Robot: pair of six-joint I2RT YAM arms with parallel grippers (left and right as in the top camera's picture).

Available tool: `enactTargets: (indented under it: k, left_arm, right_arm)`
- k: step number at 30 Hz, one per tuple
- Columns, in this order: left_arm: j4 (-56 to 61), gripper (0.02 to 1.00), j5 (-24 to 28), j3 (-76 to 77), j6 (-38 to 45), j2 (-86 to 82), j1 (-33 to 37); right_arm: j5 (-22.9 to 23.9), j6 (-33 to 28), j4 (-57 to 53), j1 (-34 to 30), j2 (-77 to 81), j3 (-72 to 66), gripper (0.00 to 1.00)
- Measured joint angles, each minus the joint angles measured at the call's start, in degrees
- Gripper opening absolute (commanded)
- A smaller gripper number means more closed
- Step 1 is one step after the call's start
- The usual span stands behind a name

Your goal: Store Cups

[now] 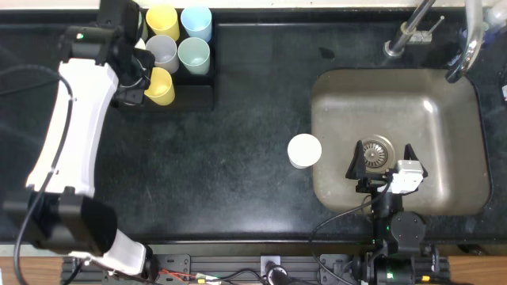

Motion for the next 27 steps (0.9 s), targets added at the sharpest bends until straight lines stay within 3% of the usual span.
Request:
enactTargets:
  k: [4,7,13,19,27]
  left_arm:
    - [1.88,0.787,0.39,-0.02,7.72,-3.85,0.0]
    - [4.22,1.0,1.11,-1.07,17.55,-9.16,0.0]
    - [13.64,1.0,1.44,-18.25,31.91,-31.82,0.0]
    - [42.21,1.0,1.73,-47.54,39.58,-59.06,0.0]
    - [76.52,0.998,7.32,-74.27,49.9,-73.79,0.0]
  right_arm:
    - [0.0,-0.02,-0.02,0.0,0.0,0.0,0.996]
    - [0.0,-0.02,-0.04,0.0,0.0,0.0,0.996]
    - [0.0,-0.02,-0.07,0.02,0.0,0.0,0.998]
    - [0.0,0.0,-0.07,0.0,0.0,0.0,0.998]
    - [0.0,-0.02,-0.04,0.0,0.0,0.0,0.998]
